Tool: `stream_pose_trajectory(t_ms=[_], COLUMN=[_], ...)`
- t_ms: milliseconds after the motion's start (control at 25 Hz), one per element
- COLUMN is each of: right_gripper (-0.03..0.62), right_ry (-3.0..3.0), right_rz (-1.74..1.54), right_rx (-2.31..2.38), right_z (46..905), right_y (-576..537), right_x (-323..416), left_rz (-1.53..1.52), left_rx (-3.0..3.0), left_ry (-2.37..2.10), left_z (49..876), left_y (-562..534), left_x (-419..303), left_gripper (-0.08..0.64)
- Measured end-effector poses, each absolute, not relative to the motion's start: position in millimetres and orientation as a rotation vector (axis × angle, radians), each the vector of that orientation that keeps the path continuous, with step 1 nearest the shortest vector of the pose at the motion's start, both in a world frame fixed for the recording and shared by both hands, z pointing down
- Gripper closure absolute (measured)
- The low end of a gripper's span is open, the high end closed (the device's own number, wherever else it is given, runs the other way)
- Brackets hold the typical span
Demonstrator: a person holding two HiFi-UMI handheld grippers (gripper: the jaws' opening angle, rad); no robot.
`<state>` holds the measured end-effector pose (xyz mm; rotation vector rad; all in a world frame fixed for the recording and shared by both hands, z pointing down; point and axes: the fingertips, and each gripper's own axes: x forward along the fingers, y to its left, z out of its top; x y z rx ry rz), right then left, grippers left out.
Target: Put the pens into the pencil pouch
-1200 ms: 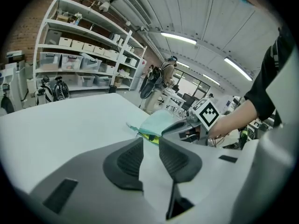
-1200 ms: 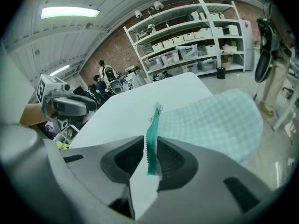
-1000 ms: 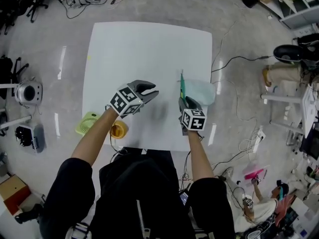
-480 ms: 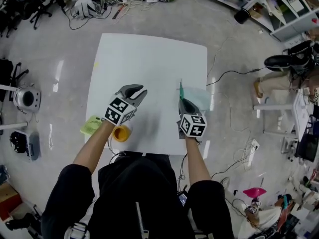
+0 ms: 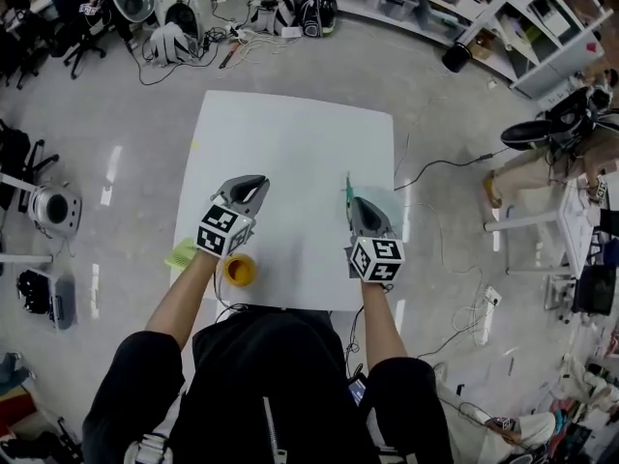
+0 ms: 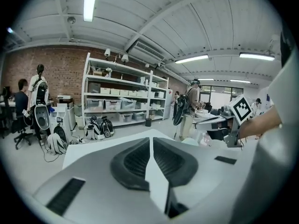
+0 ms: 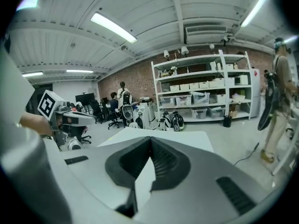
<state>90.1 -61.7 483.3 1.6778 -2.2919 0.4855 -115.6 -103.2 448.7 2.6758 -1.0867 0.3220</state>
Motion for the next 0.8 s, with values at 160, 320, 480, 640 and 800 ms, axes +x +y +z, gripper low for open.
stream_pose_trajectory(t_ms=[160,320,480,640,800], right_gripper=[0.583,0.583,0.584,0.583,0.583], right_ry=[-2.319,-2.331,-2.339,-2.332,-2.323], right_rz=[0.413,0.346,0.321,0.316,0.308], right_rx=[1.714,1.741,1.751,1.753,1.749], right_z=[452,431,423,426,429], right_y=[-61,-58,-56,-50,-49], right_x=[89,84,85,82,78], left_rz=[0.275,0.239,0.212,0.190,0.174], left_rx=[2.710,2.716,2.702,2.699,2.697], left_ry=[-1.131,-1.163,-1.194,-1.207,-1.201], left_z=[428,418,414,412,411], left_y=[-102,-95,-95,-92,-93], left_x=[-125,-138,-145,-148,-147], left_gripper=[0.522,0.522,0.522,0.522,0.523])
